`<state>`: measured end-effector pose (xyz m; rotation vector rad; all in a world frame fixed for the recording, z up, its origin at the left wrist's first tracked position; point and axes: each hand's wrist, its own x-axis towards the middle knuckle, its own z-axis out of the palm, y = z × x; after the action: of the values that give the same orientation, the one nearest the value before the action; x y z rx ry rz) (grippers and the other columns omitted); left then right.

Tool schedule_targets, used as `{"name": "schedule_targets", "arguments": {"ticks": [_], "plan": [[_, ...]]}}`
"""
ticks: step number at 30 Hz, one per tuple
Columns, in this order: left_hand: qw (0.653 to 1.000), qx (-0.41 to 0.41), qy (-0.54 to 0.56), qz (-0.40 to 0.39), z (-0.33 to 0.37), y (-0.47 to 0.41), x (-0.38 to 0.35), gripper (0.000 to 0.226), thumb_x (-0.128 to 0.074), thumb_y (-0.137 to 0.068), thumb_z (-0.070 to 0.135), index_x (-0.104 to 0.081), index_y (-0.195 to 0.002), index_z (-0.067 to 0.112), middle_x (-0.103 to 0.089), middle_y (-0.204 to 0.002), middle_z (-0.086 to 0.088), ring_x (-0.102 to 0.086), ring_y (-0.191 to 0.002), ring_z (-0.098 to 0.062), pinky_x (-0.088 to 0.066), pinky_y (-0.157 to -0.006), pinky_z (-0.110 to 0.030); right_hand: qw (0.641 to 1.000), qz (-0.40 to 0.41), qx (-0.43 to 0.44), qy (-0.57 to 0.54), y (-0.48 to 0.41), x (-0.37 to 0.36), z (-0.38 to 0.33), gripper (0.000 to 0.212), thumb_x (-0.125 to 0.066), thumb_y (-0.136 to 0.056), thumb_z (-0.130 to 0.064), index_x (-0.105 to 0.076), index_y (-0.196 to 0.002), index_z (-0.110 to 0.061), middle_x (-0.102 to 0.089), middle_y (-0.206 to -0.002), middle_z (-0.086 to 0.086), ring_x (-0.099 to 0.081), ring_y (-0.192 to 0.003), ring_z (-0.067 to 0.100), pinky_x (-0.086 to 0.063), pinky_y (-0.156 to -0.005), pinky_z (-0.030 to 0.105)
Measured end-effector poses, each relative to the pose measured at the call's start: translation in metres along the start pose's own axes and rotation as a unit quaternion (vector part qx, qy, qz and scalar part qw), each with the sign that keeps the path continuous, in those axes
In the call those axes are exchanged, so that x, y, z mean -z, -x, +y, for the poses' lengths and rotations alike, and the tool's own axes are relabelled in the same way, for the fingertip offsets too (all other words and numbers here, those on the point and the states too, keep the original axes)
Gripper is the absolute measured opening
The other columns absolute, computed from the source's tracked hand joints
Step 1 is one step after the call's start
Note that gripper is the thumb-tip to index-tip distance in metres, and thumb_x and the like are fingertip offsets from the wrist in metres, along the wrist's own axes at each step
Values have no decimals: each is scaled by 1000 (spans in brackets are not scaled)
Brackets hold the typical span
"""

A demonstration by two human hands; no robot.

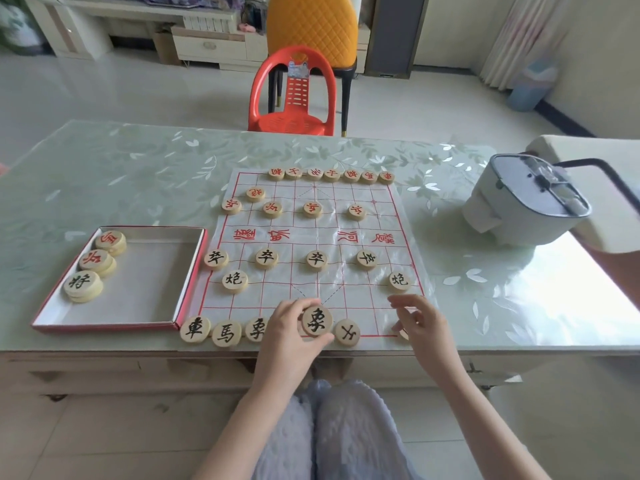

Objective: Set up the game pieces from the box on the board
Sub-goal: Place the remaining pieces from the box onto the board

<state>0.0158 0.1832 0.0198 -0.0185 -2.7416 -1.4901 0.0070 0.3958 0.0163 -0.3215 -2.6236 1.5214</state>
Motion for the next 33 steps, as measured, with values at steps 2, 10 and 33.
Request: {"name": "schedule_targets", "arguments": {"ticks": [2,10,33], "plan": [[999,-27,-39,-17,9,-5,-17,48,-78,-68,28,-59,-112,27,-55,-107,10,-48,-102,-8,-40,-88,-20,1000,9,-1,-20,2,12,3,23,-49,-90,-3,-64,-92,-21,-67,-94,-4,-61,-59,9,-41,-51,10],[974,-83,-190,-91,28,-23,-86,51,-72,-71,42,-56,-116,26,-55,-114,8,-41,-112,-16,-29,-92,-25,998,20,-13,-50,8,27,19,26,-50,-89,-3,-66,-94,-22,-70,-88,-10,-64,-68,21,-43,-56,15],[962,-113,-248,-15,16,-22,-105,81,-45,-53,81,-59,-110,26,-58,-102,6,-48,-104,-20,-38,-89,-31,997,-21,-25,-77,9,14,23,26,-52,-88,-2,-65,-91,-25,-70,-91,-3,-66,-67,14,-49,-63,21]]}}
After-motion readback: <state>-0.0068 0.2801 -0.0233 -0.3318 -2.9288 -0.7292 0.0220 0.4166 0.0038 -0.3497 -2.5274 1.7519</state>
